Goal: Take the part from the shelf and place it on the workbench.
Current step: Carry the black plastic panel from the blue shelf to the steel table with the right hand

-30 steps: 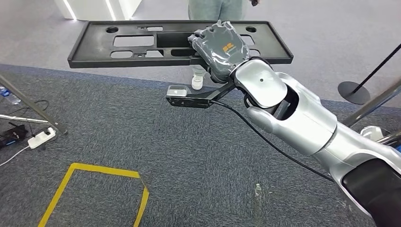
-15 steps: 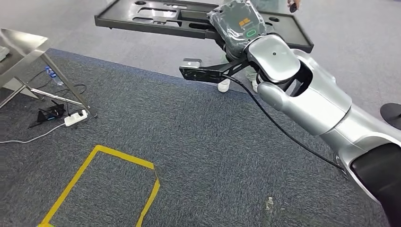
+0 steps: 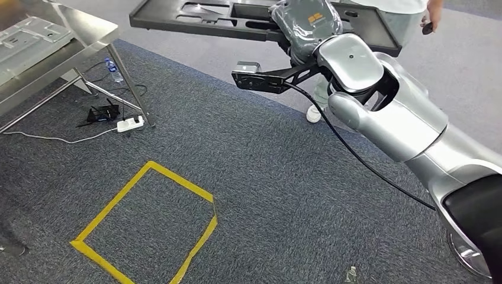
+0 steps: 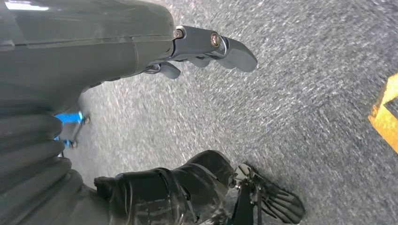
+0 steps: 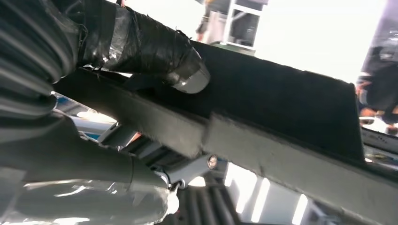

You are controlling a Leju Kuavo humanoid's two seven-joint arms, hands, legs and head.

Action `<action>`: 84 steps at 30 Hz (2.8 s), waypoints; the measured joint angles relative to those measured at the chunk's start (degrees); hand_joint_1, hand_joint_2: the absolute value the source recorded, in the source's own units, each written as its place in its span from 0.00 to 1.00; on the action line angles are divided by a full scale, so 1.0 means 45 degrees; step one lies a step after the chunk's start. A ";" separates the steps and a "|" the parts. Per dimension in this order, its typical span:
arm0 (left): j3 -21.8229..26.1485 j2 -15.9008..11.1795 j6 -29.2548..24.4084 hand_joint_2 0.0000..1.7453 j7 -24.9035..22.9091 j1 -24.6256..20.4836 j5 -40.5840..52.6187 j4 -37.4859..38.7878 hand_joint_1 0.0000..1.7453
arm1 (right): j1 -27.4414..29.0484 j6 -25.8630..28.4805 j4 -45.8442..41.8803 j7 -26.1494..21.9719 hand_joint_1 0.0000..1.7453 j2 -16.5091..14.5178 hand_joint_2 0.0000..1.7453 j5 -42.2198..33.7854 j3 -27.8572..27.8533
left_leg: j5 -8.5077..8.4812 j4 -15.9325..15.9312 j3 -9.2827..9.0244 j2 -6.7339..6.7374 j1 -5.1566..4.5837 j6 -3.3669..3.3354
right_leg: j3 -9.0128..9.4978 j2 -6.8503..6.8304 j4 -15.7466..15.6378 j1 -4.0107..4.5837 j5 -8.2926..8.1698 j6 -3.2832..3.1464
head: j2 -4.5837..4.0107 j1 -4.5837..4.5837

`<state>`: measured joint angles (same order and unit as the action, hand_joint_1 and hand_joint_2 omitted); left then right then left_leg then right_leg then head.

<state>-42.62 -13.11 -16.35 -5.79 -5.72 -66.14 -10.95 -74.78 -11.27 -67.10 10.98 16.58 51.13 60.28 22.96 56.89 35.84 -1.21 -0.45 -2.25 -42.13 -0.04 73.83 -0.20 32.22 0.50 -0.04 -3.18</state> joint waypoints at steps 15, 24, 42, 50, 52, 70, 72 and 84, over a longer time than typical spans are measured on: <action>0.0000 0.0067 -0.0059 1.00 -0.0135 0.0041 0.0001 0.0000 0.00 | -0.0075 0.0015 0.0320 0.0001 1.00 0.0075 1.00 -0.0096 0.0019 | 0.1466 0.3558 0.2081 0.0073 0.0286 0.0699 | 0.1234 -0.0139 -0.2870 -0.0140 -0.1520 -0.0314 | 0.0000 -0.0141; 0.0000 -0.0023 -0.0057 1.00 -0.0121 -0.0012 0.0000 0.0000 0.00 | -0.0013 0.0017 0.0403 -0.0015 1.00 0.0075 1.00 -0.0134 0.0029 | 0.0259 0.0408 0.0309 0.1077 -0.0427 -0.0072 | 0.1546 -0.1611 -0.3102 0.0040 -0.1413 -0.0236 | 0.0000 -0.0140; 0.0000 0.0080 -0.0171 1.00 -0.0319 0.0031 -0.0019 -0.0001 0.00 | -0.0136 0.0243 0.0681 -0.0056 1.00 -0.0039 1.00 -0.0134 0.0142 | 0.0312 0.0917 0.0786 -0.1372 0.0185 0.0466 | 0.1249 0.0493 -0.3106 -0.0302 -0.1731 -0.0104 | 0.0000 0.0031; 0.0000 0.0127 -0.0186 1.00 -0.0318 -0.0001 0.0006 -0.0001 0.00 | -0.0109 0.0293 0.0819 -0.0124 1.00 -0.0182 1.00 -0.0104 0.0243 | 0.0431 0.1822 0.1269 0.0614 0.0217 0.0614 | 0.1437 -0.0935 -0.3176 -0.0239 -0.1574 -0.0163 | 0.0000 -0.0113; 0.0000 0.0117 -0.0204 1.00 -0.0321 -0.0029 0.0026 0.0000 0.00 | -0.0136 0.0358 0.0834 -0.0169 1.00 -0.0203 1.00 -0.0048 0.0240 | 0.0098 0.0613 0.0562 0.1087 0.0103 0.0521 | 0.1520 -0.1193 -0.3204 -0.0184 -0.1495 -0.0043 | 0.0000 -0.0101; 0.0000 0.0107 -0.0397 1.00 -0.0301 -0.0005 0.0027 0.0000 0.00 | -0.0079 0.0543 0.0930 -0.0171 1.00 -0.0197 1.00 -0.0138 0.0223 | 0.0508 0.0427 -0.0043 -0.0082 -0.0017 0.0204 | 0.1234 0.0070 -0.3258 0.0033 -0.1824 -0.0108 | 0.0001 0.0041; 0.0000 0.0102 -0.0395 1.00 -0.0287 0.0017 0.0035 -0.0002 0.00 | -0.0079 0.0540 0.0923 -0.0170 1.00 -0.0200 1.00 -0.0138 0.0222 | 0.0665 0.0598 0.0026 -0.0031 -0.0003 0.0344 | 0.1330 0.0033 -0.3369 -0.0030 -0.1843 -0.0190 | 0.0000 0.0037; -0.0002 0.0084 -0.0474 1.00 -0.0146 -0.0011 0.0291 -0.0005 0.00 | -0.0003 0.0599 0.0928 -0.0163 1.00 -0.0201 1.00 -0.0130 0.0220 | 0.0217 0.0355 0.0187 0.0218 0.0153 0.0591 | 0.1669 -0.0007 -0.3396 -0.0167 -0.1533 0.0026 | 0.0000 0.0005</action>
<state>-42.63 -12.74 -18.49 -6.45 -5.77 -64.83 -10.97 -74.79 -8.57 -62.93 10.25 15.67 50.54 61.27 23.93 58.49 36.68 -0.23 0.24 0.41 -34.62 -0.07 58.55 -0.95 25.32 0.62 -0.04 -3.16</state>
